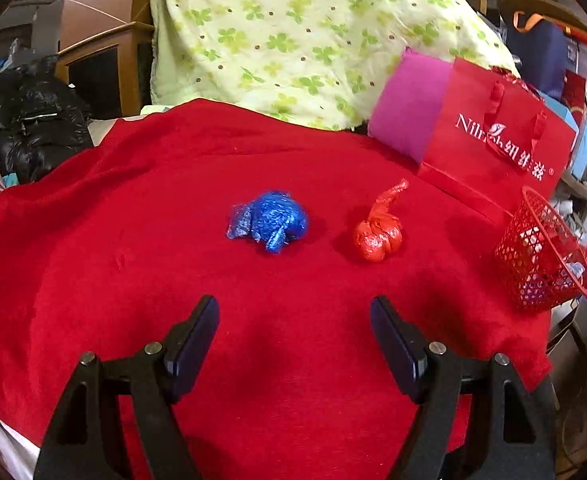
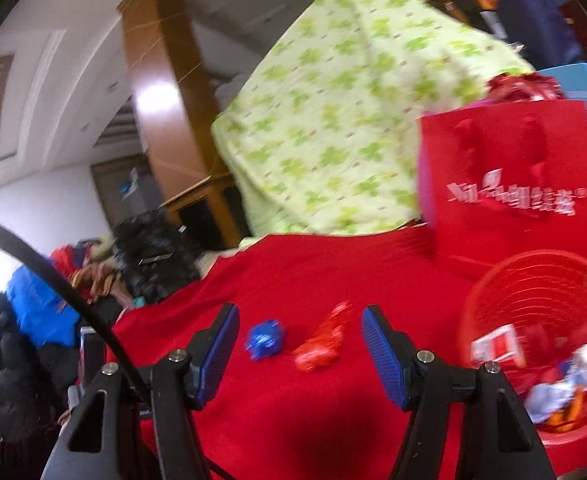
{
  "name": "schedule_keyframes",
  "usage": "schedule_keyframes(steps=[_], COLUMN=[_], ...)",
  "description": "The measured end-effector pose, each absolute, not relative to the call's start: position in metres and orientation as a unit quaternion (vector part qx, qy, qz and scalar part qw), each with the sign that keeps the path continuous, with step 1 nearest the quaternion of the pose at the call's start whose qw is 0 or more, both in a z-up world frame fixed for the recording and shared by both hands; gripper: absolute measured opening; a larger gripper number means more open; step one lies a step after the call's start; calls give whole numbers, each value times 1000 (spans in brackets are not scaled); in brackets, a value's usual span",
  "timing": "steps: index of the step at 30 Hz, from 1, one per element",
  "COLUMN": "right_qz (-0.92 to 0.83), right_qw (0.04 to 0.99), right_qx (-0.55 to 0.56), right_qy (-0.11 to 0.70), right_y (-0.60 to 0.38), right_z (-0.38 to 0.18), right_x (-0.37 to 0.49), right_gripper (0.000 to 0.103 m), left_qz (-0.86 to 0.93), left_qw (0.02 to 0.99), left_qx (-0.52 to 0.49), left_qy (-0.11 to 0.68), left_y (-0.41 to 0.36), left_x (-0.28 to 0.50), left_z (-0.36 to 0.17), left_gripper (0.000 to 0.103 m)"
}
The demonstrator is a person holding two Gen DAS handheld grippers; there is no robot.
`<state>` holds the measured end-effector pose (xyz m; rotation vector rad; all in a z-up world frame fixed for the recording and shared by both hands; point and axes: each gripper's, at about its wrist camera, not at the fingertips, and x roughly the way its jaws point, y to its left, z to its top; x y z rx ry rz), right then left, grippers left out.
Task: Collect trash
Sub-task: 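Bring both tools back over the blue and red wrappers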
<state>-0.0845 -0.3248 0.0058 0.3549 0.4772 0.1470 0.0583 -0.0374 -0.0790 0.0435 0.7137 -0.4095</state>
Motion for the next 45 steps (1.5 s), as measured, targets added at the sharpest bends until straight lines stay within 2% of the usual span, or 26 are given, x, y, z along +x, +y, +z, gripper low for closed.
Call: schedule_keyframes(steps=[13,34,45], right_qz=[90,87,80], right_qw=[932,936,924], right_qx=[175,174,176], right_qy=[304,294,329], right_y=[-279,-279,-274], right_z=[-23,-8,-34], right_x=[-39,-50,-39], right_gripper=[68,68,68], left_qz=[-191,-206,-194], left_qw=[925,926,921], left_qx=[10,8,-4], left_qy=[329,317,338], left_y=[-19,-21,-12], left_x=[53,38,48], left_z=[-88,-79,-95], left_gripper=[78,78,78])
